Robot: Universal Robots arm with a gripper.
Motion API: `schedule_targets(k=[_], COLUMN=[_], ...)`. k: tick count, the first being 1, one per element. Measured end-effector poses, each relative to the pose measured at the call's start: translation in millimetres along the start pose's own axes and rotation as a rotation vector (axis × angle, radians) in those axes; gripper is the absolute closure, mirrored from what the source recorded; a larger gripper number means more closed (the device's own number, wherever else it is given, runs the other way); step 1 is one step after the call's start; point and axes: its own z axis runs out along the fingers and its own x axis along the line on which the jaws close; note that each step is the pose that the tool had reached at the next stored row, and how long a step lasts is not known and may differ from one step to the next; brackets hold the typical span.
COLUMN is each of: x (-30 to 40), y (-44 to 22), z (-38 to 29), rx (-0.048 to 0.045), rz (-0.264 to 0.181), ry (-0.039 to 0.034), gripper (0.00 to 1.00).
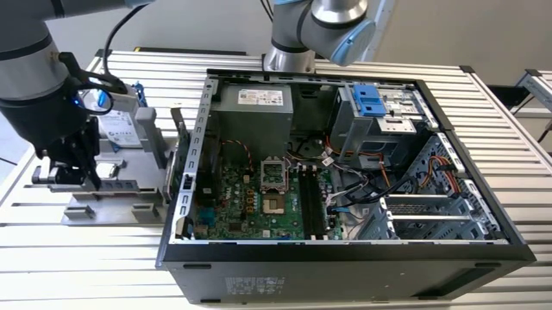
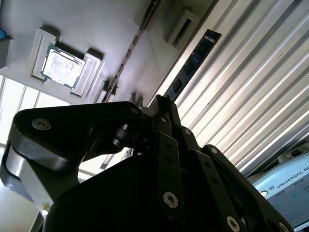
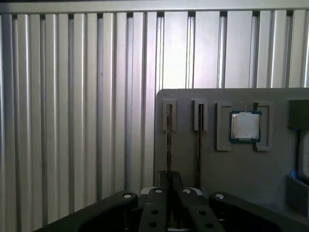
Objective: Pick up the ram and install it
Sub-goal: 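Pick up the ram and move it above insertion slot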
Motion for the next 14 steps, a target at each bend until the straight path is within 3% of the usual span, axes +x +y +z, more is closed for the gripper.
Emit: schedule_targets(k=[14], x=[0.9], y=[0.0], z=[-10.7], rx=[0.0001], rz=[0.0], ry=[-0.0001], gripper=[1.0])
